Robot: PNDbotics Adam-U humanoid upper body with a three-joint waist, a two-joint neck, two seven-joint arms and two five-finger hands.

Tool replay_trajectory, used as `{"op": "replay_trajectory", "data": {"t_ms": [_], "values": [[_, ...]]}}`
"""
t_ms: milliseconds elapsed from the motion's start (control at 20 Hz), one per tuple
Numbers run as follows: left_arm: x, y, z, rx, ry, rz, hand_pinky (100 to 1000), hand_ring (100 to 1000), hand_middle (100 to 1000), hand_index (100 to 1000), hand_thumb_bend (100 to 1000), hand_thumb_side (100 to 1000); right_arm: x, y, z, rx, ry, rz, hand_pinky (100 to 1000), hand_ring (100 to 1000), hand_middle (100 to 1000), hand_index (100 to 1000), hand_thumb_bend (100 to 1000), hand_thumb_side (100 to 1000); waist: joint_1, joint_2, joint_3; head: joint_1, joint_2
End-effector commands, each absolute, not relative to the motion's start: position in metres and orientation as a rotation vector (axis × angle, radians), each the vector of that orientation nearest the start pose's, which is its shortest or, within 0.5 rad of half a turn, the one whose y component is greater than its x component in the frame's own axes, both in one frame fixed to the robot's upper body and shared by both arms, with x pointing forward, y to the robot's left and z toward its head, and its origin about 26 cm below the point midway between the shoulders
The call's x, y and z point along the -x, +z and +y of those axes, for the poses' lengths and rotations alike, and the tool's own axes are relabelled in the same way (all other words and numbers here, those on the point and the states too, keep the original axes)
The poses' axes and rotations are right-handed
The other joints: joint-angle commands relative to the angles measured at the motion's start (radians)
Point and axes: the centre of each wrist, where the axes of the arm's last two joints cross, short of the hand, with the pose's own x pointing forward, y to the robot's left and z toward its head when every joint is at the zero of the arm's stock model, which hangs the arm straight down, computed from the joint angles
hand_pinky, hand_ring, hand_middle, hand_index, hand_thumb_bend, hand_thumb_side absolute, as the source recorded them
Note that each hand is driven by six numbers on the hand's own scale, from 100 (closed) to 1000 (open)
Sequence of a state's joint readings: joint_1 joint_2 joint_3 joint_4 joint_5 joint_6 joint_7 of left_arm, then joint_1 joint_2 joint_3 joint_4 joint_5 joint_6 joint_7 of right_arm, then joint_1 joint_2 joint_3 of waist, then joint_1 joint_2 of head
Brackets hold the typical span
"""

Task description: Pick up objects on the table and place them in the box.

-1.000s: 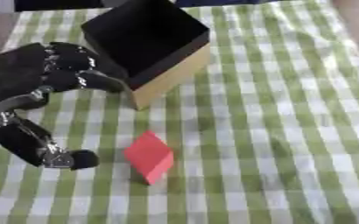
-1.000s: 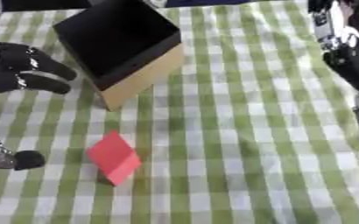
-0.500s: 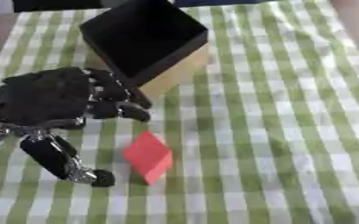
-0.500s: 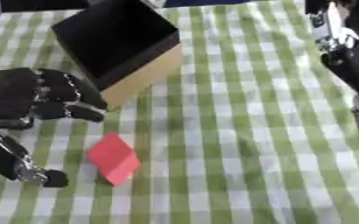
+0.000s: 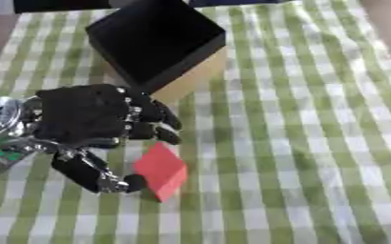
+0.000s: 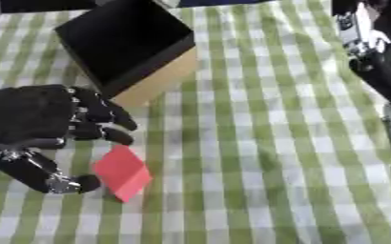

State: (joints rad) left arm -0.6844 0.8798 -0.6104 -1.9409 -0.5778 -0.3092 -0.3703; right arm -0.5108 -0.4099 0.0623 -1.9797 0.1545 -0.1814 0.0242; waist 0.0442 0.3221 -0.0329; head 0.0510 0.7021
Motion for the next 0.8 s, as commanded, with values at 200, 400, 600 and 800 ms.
{"op": "replay_trajectory", "data": {"t_ms": [200,400,600,800], "values": [[-0.31,0.244,0.198,0.665,2.588,2.017,769,863,820,874,355,458,-0.31,0.266,-0.236,-0.371,-0.915,3.409,805,810,526,705,100,706,0.0,-0.01,-0.003,-0.001,-0.011],[-0.309,0.245,0.197,0.643,2.664,1.963,793,883,828,889,538,544,-0.309,0.266,-0.237,-0.369,-0.913,3.414,804,809,524,704,100,708,0.003,-0.005,-0.004,-0.006,-0.012],[-0.308,0.249,0.197,0.632,2.716,1.877,807,899,841,900,598,570,-0.309,0.265,-0.237,-0.366,-0.913,3.418,803,806,521,703,100,708,0.005,-0.002,-0.004,-0.01,-0.014],[-0.305,0.256,0.197,0.605,2.758,1.828,808,901,839,902,577,585,-0.309,0.265,-0.238,-0.371,-0.908,3.424,803,805,520,703,100,711,0.006,0.0,-0.003,-0.016,-0.017]]}}
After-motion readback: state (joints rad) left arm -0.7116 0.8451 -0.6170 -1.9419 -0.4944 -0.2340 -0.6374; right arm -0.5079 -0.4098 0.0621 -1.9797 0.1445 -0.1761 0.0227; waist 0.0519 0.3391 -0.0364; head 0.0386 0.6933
